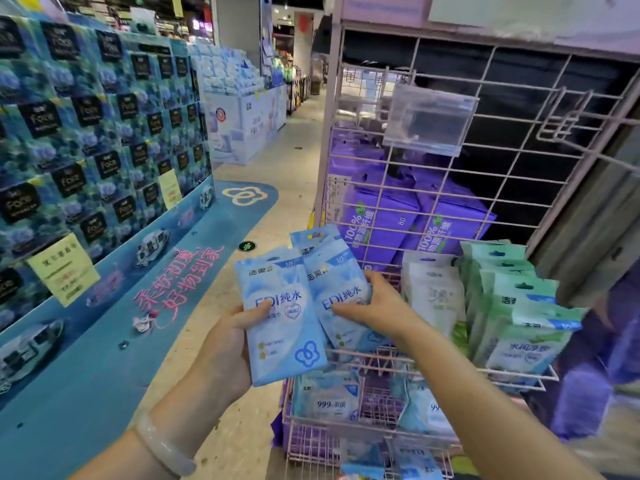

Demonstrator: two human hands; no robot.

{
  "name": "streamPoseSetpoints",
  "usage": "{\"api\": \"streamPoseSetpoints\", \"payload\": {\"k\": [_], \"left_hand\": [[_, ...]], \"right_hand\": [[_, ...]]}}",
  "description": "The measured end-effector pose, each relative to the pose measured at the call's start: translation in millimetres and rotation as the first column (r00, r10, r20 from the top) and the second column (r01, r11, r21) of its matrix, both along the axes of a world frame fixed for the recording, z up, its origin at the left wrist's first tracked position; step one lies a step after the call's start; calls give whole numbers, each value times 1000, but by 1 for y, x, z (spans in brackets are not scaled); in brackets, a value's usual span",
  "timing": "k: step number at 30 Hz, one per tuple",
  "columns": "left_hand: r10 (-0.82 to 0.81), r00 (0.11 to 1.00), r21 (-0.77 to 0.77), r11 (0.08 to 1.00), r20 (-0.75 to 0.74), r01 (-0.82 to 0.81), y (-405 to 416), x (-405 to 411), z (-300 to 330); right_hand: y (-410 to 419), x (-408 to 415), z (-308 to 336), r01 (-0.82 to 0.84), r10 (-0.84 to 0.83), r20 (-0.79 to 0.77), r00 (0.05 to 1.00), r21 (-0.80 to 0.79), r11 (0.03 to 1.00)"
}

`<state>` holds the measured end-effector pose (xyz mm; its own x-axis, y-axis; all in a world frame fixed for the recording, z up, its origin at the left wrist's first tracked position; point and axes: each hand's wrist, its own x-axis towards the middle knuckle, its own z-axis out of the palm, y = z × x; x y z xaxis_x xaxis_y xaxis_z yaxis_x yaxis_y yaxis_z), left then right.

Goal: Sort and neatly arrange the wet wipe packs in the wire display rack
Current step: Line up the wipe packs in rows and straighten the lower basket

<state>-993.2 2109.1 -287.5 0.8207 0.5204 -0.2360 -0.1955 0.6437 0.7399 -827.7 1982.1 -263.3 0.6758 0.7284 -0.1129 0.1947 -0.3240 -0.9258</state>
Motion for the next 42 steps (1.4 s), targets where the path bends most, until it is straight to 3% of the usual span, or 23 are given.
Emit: {"api": "streamPoseSetpoints", "payload": {"k": [3, 11, 17, 21, 24, 29, 31, 35, 38, 42], "left_hand": [[9, 1000, -4, 1000, 6, -9, -3, 2, 0], [17, 998, -29, 999, 53, -16, -11, 6, 4], [66, 996, -46, 997, 66, -64, -7, 2, 3], [58, 997, -44, 997, 59, -56, -6, 0, 3], [58, 997, -41, 998, 43, -56, -6, 1, 3], [52, 998, -26, 998, 33, -51, -10, 5, 5], [48, 998, -15, 999, 40, -47, -10, 6, 5], [49, 998, -7, 999, 39, -49, -9, 8, 7], [71, 997, 13, 997, 33, -72, -7, 11, 10], [79, 997, 47, 996, 27, -80, -8, 18, 14]], "right_hand": [[-4, 1, -1, -101, 101, -5, 995, 27, 995], [-4, 10, -9, -88, 87, 21, 996, 42, 995], [-10, 38, 3, 42, -27, -58, 998, 284, 958], [-9, 45, 3, -121, 120, 13, 993, 95, 988], [-2, 38, -7, -184, 187, -49, 981, 59, 981], [-1, 36, -10, -132, 133, -28, 991, 44, 990], [-1, 33, -12, -84, 97, -90, 991, 140, 987], [-4, 38, -12, 167, -56, -308, 950, 346, 923], [-8, 39, -13, 154, -62, -253, 965, 363, 919], [-13, 41, -10, -106, 112, -18, 994, 189, 976]]}}
